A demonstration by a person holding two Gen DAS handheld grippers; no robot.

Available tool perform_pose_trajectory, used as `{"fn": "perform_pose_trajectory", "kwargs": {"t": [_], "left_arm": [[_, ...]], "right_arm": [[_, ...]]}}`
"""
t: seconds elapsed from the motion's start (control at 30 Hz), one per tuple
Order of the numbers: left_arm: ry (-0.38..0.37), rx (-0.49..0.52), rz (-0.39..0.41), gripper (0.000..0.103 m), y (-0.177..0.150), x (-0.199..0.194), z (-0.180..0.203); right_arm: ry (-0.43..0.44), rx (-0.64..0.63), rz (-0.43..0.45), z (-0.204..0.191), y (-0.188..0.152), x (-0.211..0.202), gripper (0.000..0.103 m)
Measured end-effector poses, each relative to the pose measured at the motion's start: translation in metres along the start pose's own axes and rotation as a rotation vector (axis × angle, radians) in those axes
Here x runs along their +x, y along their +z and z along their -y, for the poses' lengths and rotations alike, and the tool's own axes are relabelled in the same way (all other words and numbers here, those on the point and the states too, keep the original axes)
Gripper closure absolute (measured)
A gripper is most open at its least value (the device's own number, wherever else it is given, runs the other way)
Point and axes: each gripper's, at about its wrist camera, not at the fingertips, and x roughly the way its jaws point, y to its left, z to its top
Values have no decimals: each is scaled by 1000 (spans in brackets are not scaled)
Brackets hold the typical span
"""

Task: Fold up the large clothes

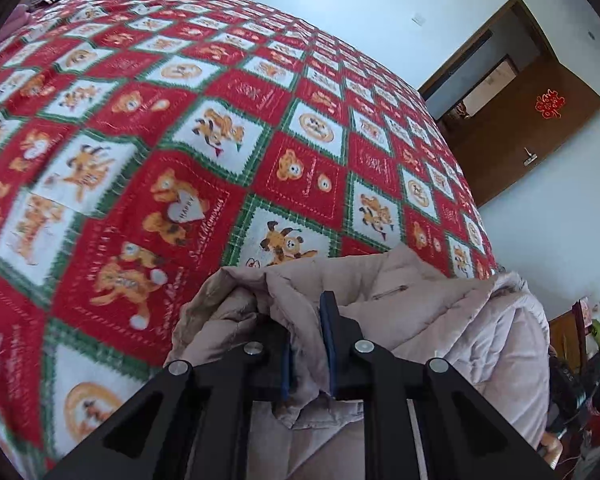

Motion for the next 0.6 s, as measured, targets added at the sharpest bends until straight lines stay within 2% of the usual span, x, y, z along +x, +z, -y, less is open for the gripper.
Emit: {"fn": "perform_pose_trajectory", "kwargs": {"t": [0.17,0.23,0.3,0.37,0.43,0.47,0.5,0.53,0.57,0.6], "left_arm": [[-87,-13,16,86,-8,13,-14],[-182,-89,3,85,-6,10,-29],[-268,-175,-29,80,0,4,-40],[-316,-223,-29,71,6,-18,-51],[-319,-177,5,62,14,-50,-50],[-312,-151,23,57,17,-67,-48],[-279,-132,59,35,20,-84,-46],[-218,-121,116,15,21,-101,-45],[-162,-111,195,11,22,-121,-43],[-148,-93,257,10,23,-136,-41]], "right_arm": [[1,-21,8,6,-11,16,89],[-27,-49,0,0,-12,18,89],[-17,-49,-15,0,-11,19,87],[64,-1,-36,10,-4,9,84],[156,26,7,14,4,-15,79],[200,20,43,13,9,-34,71],[234,13,70,10,12,-49,64],[255,4,98,5,15,-64,38],[269,-9,145,1,18,-85,7],[291,-21,191,-2,18,-101,0]]}}
